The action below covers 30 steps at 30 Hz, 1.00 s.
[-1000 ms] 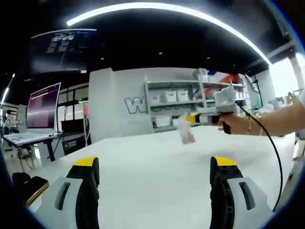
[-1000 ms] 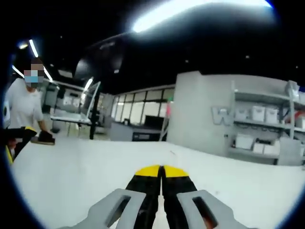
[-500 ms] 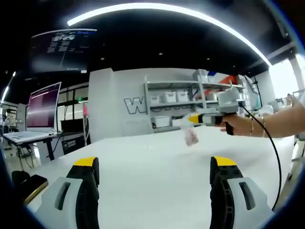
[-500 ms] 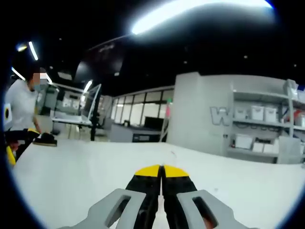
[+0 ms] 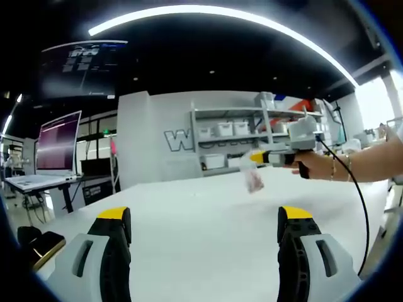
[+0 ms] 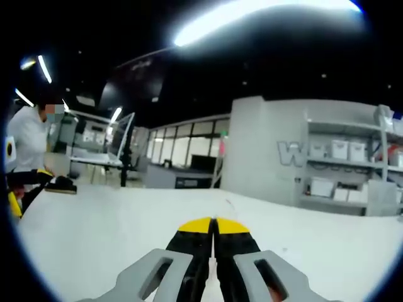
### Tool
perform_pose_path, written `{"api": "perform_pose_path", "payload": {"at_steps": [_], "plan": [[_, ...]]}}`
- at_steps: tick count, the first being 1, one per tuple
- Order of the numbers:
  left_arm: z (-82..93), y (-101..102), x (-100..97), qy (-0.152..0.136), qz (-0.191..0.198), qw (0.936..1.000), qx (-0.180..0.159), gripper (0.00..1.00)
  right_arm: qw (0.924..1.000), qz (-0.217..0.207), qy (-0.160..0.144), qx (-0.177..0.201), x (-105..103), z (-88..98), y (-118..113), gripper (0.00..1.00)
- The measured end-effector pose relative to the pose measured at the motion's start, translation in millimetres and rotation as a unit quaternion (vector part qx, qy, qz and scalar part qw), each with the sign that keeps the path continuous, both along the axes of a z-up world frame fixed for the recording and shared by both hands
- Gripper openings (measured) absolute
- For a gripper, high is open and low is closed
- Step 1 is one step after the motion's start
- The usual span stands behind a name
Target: Open the resealable bag by pulling the two sides of the seal apart until the entire bag opening is separated and visibly accessible.
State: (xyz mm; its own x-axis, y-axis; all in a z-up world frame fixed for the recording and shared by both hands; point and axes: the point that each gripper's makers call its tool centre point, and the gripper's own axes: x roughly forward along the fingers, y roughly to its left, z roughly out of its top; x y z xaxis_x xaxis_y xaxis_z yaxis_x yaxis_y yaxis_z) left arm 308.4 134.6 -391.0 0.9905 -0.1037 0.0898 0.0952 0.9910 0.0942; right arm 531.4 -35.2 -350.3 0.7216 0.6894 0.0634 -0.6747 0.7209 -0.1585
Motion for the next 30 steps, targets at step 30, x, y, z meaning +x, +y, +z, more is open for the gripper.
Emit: {"api": "perform_pose_path", "payload": {"at_steps": [30], "plan": [[-3.8, -7.7, -1.8, 0.001, -0.004, 1.0000, 0.000, 0.96, 1.0000, 0.004, -0.005, 0.005, -16.8, -3.0, -12.6, 0.00]]}}
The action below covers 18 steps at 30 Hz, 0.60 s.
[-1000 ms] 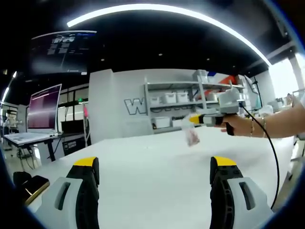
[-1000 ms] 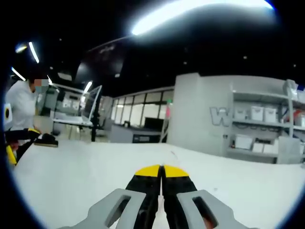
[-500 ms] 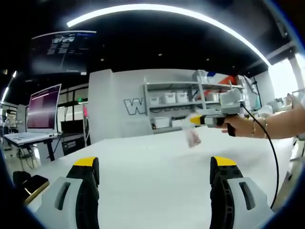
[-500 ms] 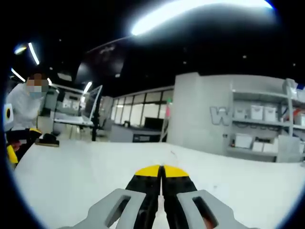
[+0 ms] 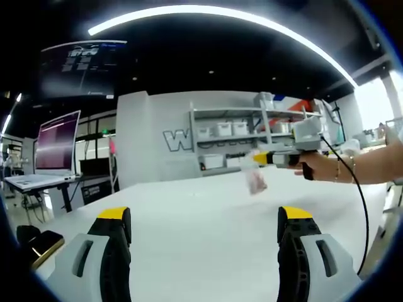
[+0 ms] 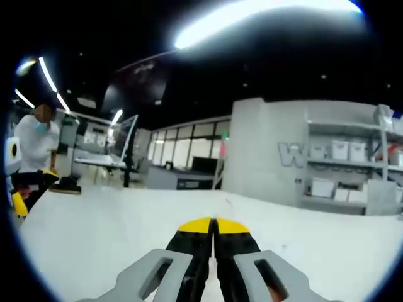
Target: Open the resealable bag by pulling the two sides of the seal apart until the entire bag opening is separated and visibly accessible.
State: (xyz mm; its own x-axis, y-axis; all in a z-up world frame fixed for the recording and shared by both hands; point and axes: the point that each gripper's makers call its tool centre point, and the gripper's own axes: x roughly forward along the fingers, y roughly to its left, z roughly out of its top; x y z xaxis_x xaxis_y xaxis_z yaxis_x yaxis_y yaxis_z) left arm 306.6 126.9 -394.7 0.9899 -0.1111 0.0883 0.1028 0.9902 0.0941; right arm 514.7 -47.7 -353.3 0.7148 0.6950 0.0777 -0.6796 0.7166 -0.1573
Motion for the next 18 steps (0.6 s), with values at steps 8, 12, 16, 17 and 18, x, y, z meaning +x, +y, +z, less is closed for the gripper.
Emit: {"api": "perform_pose_path", "payload": {"at_steps": [8, 12, 16, 17, 18], "plan": [[0.1, -4.5, -1.2, 0.000, -0.002, 1.0000, 0.002, 0.96, 0.9999, 0.006, -0.006, 0.007, -11.0, 3.3, -3.6, 0.00], [0.9, -5.8, -2.3, -0.001, -0.003, 1.0000, 0.002, 0.96, 0.9999, 0.007, -0.010, 0.010, -16.8, 5.9, -6.0, 0.00], [1.2, -7.5, -3.8, -0.002, -0.004, 1.0000, 0.003, 0.96, 0.9998, 0.008, -0.012, 0.012, -20.5, 7.2, -8.5, 0.00], [1.4, -7.9, -4.2, -0.002, -0.004, 1.0000, 0.003, 0.96, 0.9998, 0.008, -0.012, 0.012, -21.4, 7.2, -9.0, 0.00], [1.5, -8.2, -4.5, -0.002, -0.004, 1.0000, 0.003, 0.96, 0.9998, 0.008, -0.012, 0.012, -22.4, 7.3, -9.5, 0.00]]}}
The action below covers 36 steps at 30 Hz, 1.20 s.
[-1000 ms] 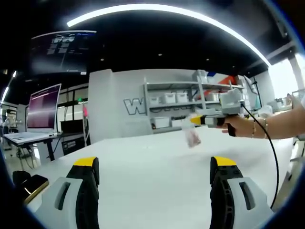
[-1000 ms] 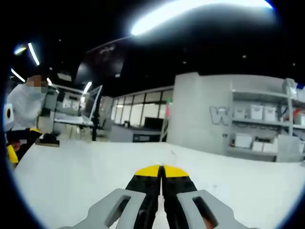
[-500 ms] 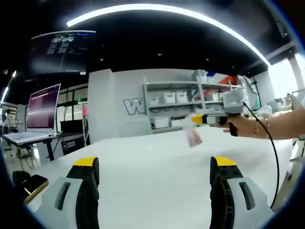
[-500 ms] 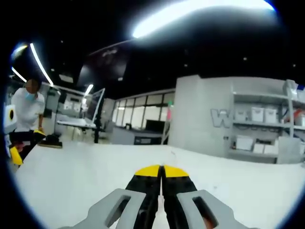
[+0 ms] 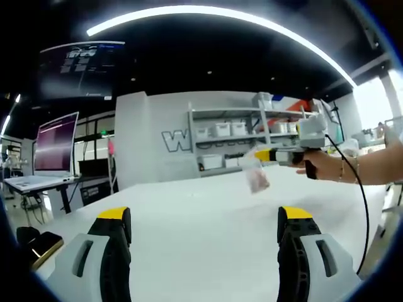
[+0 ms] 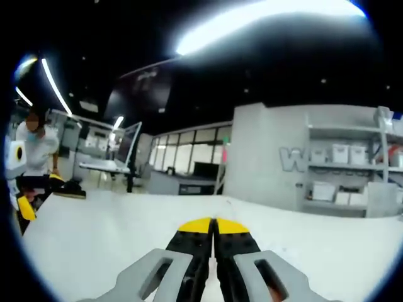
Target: Open the resealable bag by pulling the two sides of the seal apart until the entire bag opening is separated and visibly accessible.
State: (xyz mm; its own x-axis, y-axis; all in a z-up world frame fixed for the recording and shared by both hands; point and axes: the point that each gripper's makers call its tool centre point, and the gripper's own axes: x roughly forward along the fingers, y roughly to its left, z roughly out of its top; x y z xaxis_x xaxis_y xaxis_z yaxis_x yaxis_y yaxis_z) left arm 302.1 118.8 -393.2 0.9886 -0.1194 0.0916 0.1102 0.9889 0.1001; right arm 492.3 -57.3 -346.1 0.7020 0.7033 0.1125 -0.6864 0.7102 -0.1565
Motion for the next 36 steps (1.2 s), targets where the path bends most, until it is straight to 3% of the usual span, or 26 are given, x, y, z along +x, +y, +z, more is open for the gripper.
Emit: {"api": "perform_pose_path", "payload": {"at_steps": [36], "plan": [[4.0, -9.5, 2.3, -0.001, -0.009, 1.0000, 0.004, 0.96, 0.9998, 0.015, -0.014, 0.008, -32.3, 1.4, -9.0, 0.00]]}}
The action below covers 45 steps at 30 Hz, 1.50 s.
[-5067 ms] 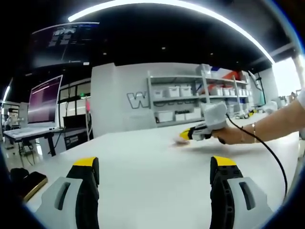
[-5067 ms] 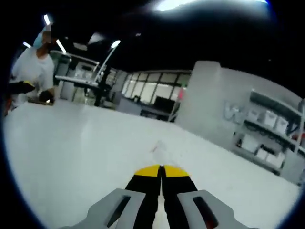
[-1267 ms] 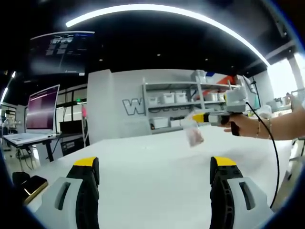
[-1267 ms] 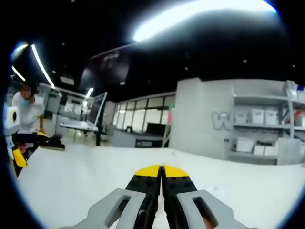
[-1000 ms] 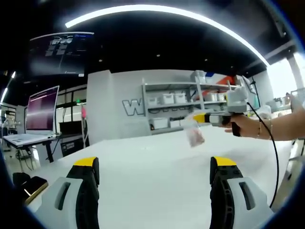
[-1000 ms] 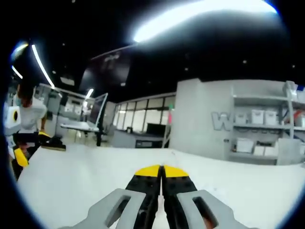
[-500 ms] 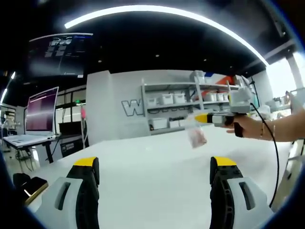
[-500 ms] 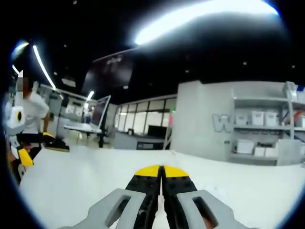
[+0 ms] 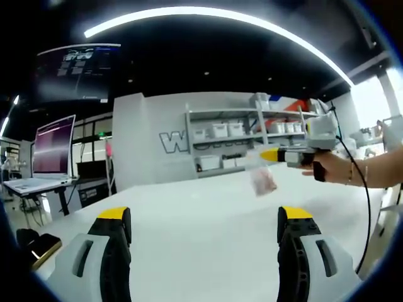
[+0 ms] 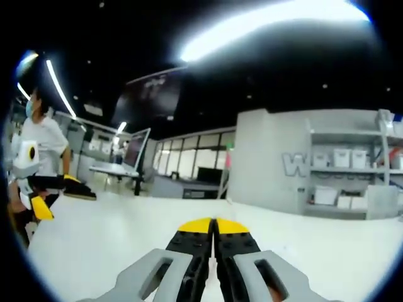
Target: Open the resealable bag by pulling the two sides of the seal apart until the entire bag opening is separated and visibly accessible.
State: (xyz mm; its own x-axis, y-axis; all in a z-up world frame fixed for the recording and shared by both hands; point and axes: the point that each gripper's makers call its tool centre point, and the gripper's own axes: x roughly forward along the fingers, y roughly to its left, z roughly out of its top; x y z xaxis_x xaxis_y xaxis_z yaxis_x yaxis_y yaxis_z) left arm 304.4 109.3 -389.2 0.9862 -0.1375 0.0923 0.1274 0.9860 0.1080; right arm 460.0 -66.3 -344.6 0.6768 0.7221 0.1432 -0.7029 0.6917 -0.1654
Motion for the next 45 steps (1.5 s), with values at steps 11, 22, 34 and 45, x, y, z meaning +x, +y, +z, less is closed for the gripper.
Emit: {"api": "perform_pose_path", "payload": {"at_steps": [11, 22, 34, 45], "plan": [[3.1, -3.0, 2.2, -0.002, -0.006, 1.0000, 0.000, 0.96, 1.0000, 0.005, -0.005, 0.003, -14.1, 2.8, -2.8, 0.00], [3.8, -5.9, 1.5, -0.002, -0.009, 1.0000, 0.000, 0.96, 0.9997, 0.016, -0.018, 0.004, -34.9, 8.2, -4.6, 0.00], [3.3, -6.6, 1.6, -0.002, -0.010, 1.0000, -0.001, 0.96, 0.9995, 0.022, -0.020, 0.009, -47.6, 7.2, -8.1, 0.00], [0.7, -9.7, 2.3, 0.000, -0.012, 0.9999, -0.003, 0.96, 0.9994, 0.027, -0.021, 0.012, -61.5, 5.4, -14.5, 0.00]]}}
